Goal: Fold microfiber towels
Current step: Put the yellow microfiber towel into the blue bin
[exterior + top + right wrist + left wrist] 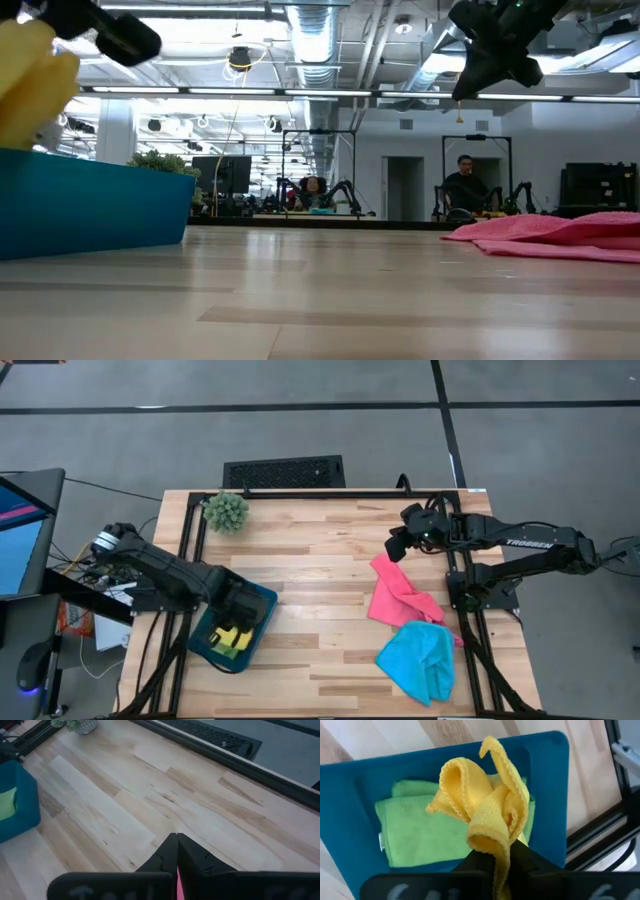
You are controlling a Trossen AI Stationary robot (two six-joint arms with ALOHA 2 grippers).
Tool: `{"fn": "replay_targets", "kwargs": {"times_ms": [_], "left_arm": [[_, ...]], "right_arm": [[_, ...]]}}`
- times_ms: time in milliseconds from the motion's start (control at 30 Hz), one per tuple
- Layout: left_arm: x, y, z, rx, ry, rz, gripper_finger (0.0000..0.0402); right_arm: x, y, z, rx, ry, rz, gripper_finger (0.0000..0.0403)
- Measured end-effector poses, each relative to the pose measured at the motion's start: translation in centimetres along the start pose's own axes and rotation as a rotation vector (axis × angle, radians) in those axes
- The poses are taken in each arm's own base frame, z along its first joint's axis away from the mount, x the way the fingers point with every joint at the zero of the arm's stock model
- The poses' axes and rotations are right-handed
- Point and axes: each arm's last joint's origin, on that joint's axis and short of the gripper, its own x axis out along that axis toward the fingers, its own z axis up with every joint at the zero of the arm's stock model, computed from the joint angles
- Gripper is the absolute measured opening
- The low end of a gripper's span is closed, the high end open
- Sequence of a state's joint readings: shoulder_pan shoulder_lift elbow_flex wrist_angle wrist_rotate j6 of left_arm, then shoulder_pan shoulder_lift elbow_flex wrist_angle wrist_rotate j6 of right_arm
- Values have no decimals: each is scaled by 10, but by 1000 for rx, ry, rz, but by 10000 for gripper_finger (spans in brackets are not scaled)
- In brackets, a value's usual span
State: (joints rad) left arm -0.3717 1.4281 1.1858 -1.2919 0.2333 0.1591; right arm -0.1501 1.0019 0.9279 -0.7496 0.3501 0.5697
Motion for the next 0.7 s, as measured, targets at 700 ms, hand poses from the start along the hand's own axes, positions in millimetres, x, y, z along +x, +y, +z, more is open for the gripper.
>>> {"fn": "replay_targets", "kwargs": {"times_ms": [700], "left_arm": [[7,17,3,78,53,-3,78]], "right_arm": [[0,-2,-3,-14,35,-8,29]]}}
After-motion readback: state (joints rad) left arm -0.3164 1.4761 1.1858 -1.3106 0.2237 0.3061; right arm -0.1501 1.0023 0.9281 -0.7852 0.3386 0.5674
